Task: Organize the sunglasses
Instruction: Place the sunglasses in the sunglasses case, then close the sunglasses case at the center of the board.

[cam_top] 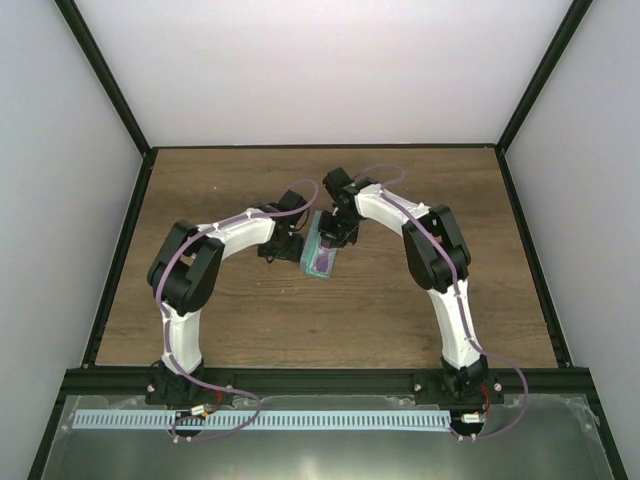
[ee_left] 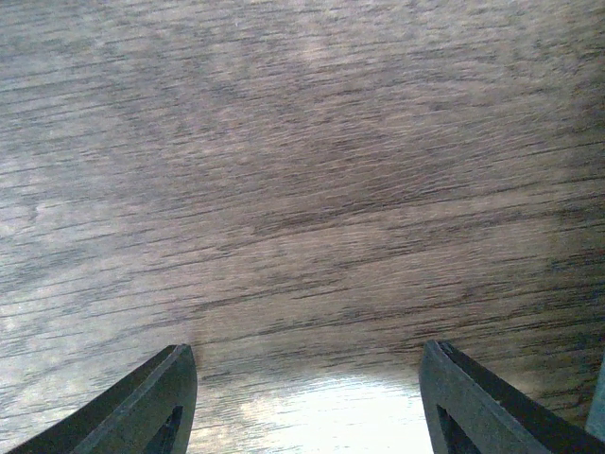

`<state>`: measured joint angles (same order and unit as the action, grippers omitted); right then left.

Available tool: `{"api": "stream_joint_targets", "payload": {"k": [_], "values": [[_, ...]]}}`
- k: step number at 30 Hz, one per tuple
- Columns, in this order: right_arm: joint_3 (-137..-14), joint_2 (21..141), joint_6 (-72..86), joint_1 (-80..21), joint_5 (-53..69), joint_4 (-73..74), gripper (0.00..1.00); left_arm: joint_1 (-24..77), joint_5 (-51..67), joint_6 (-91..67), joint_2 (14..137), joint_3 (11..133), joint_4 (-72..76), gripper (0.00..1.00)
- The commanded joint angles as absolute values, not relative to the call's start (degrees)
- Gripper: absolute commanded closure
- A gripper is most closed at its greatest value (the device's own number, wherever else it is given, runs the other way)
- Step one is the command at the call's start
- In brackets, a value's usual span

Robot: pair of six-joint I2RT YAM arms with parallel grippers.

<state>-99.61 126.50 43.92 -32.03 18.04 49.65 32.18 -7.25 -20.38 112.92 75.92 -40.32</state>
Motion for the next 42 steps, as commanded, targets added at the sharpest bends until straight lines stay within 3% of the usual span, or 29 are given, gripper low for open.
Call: {"api": "stream_joint_targets", "payload": {"k": [1, 5, 18, 21, 26, 35, 42], "values": [[-102.0, 128.6, 44.4, -32.5, 18.5, 49.1, 0.92, 32.4, -7.1, -19.4, 111.8, 75.8, -40.1, 0.34], [-102.4, 129.2, 44.3, -32.5, 16.8, 49.5, 0.9, 32.4, -7.1, -19.2, 111.8, 75.7, -40.2, 0.34], [-100.0, 122.3, 41.5, -32.6, 14.7, 48.6, 0.57, 32.4, -7.1, -19.3, 111.7, 75.2, -40.2, 0.34], [-97.6, 119.6, 41.2, -32.5, 15.4, 48.2, 0.55, 32.4, -7.2, -19.3, 111.6, 75.2, -40.2, 0.34], [-89.1, 114.0, 41.5, -33.0, 18.0, 46.4, 0.63, 32.4, -7.5, -19.3, 111.7, 75.9, -40.6, 0.34], [-75.1, 108.0, 41.5, -32.5, 17.0, 39.8, 0.98, 32.1, -11.7, -17.3, 110.6, 77.9, -43.1, 0.33], [-71.6, 109.5, 39.2, -30.8, 19.9, 33.3, 0.99, 31.8, -13.7, -16.1, 109.6, 79.5, -44.5, 0.33]]}}
